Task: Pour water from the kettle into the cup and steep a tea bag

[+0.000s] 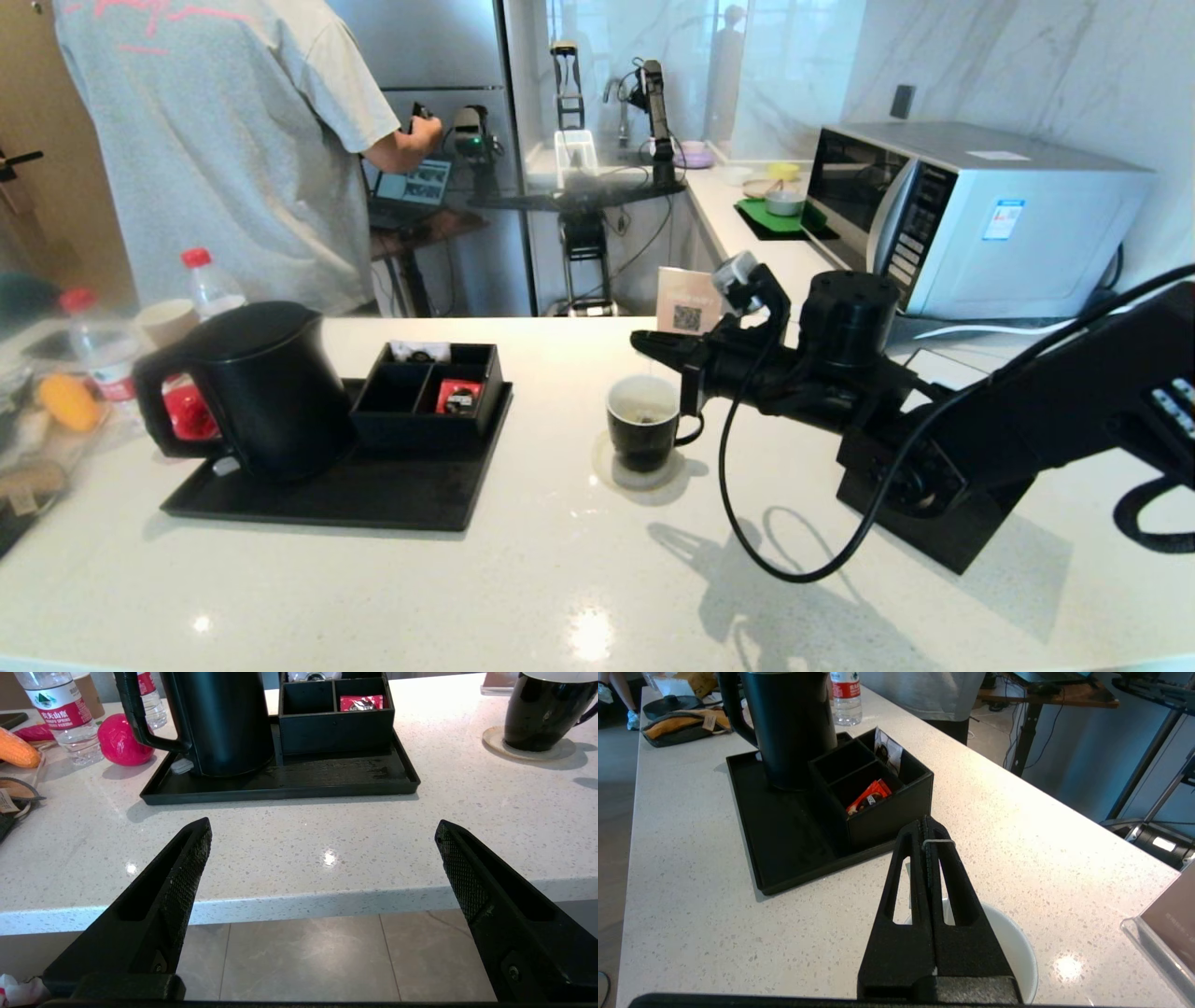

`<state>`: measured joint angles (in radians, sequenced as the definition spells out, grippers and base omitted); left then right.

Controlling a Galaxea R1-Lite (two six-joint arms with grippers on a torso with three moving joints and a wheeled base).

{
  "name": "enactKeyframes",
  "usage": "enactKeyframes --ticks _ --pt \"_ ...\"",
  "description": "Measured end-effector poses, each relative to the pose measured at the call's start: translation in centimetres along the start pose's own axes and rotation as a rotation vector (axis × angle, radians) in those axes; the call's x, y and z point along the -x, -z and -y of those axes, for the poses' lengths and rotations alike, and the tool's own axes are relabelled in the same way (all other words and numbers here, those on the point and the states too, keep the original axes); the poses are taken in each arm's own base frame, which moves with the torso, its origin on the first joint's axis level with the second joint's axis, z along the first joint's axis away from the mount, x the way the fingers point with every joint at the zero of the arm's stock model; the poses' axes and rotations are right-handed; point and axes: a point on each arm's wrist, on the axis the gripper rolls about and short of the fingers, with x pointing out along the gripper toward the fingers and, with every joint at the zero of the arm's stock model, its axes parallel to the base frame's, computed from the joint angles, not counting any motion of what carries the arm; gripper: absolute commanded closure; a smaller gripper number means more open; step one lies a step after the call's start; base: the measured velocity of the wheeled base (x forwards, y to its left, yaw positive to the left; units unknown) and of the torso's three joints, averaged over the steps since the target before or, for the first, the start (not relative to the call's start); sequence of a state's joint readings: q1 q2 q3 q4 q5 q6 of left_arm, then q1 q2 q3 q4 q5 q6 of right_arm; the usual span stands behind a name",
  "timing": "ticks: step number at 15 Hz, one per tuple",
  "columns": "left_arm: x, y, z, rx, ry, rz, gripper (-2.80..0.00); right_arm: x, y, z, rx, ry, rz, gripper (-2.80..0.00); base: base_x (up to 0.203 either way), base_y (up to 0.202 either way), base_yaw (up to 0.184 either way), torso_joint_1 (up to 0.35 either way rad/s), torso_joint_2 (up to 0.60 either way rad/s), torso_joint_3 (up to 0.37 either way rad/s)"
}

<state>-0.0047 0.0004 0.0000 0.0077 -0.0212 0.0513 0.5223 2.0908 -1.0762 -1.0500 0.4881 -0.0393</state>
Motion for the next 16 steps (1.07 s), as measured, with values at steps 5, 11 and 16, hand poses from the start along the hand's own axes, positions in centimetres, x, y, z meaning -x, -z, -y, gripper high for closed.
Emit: enactKeyframes --ticks 5,11,16 --pt "0.0 0.0 0.0 0.001 0.0 0.0 -2.8 -0.4 0.3 0.0 -0.003 -0.004 -0.002 0.0 0.0 0.0 0.0 0.0 0.0 0.0" --pt "0.0 0.0 0.0 0.0 -0.001 0.0 -2.8 -1.3 -3.5 0.6 0.05 0.005 0.101 0.0 0.0 0.0 0.0 0.0 0.0 0.0" --pt "0.0 0.0 0.0 0.0 0.0 0.0 -2.8 -0.8 -3.6 0.5 0.052 0.006 0.1 0.0 0.0 0.0 0.0 0.0 0.0 0.0"
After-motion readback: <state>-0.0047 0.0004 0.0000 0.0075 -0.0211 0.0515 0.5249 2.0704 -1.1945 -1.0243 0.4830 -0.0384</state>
